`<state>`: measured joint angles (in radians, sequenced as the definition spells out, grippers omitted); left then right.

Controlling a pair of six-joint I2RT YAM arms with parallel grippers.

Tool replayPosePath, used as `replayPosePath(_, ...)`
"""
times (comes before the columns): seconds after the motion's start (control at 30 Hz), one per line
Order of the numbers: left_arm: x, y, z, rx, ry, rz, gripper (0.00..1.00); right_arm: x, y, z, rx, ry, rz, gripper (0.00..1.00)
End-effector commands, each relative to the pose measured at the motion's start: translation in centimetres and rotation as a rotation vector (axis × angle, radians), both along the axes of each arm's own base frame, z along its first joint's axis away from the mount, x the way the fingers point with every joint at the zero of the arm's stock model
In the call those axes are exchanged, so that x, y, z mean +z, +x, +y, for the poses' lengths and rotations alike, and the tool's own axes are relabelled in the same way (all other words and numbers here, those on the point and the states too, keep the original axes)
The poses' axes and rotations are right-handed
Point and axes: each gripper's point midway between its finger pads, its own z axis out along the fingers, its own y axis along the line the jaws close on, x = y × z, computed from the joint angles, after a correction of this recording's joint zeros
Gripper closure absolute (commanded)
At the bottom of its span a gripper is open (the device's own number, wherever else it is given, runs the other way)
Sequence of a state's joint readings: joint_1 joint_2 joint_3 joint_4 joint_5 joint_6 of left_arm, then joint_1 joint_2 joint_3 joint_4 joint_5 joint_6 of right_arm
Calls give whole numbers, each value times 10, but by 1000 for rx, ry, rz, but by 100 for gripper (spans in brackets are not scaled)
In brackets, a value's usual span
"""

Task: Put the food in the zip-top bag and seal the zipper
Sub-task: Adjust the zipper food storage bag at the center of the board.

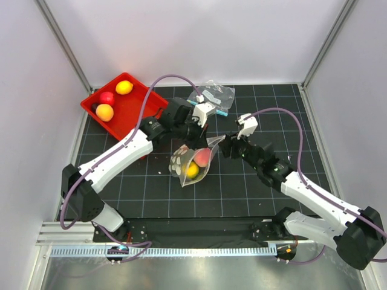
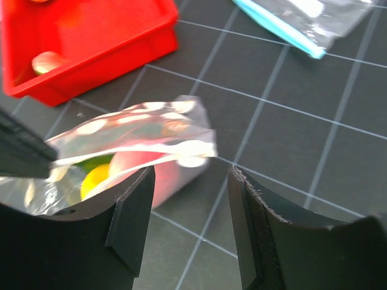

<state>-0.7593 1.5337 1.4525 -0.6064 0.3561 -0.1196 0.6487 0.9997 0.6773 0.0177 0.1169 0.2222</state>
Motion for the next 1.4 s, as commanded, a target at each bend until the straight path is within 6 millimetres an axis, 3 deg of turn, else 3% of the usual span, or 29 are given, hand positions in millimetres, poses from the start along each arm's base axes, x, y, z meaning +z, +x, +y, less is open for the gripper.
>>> replayPosePath(0.0,13,1,-1,-10,-8,-28,100,22,9,-15,-102,8,-52,41)
replayPosePath(0.17,13,-1,-2,-26,-11,-20,100,1,11,-11,-61,-28,-36,36)
replayPosePath(0.3,10,4,0,2,9,-24,100,12,14,-10,-84,26,-33,33)
replayPosePath(0.47,5,12,6,51,46,-39,100,19,10,-37,-257,37,83,31)
replayPosePath(0.57,4,14,7,62,55,-41,100,38,4,-29,-235,90,122,31)
replayPosePath(0.87,5,13,7,60,49,-36,100,38,-8,-10,-153,112,233,39)
replayPosePath(1.37,10,15,9,74,48,-51,100,15,-24,27,-50,12,357,54)
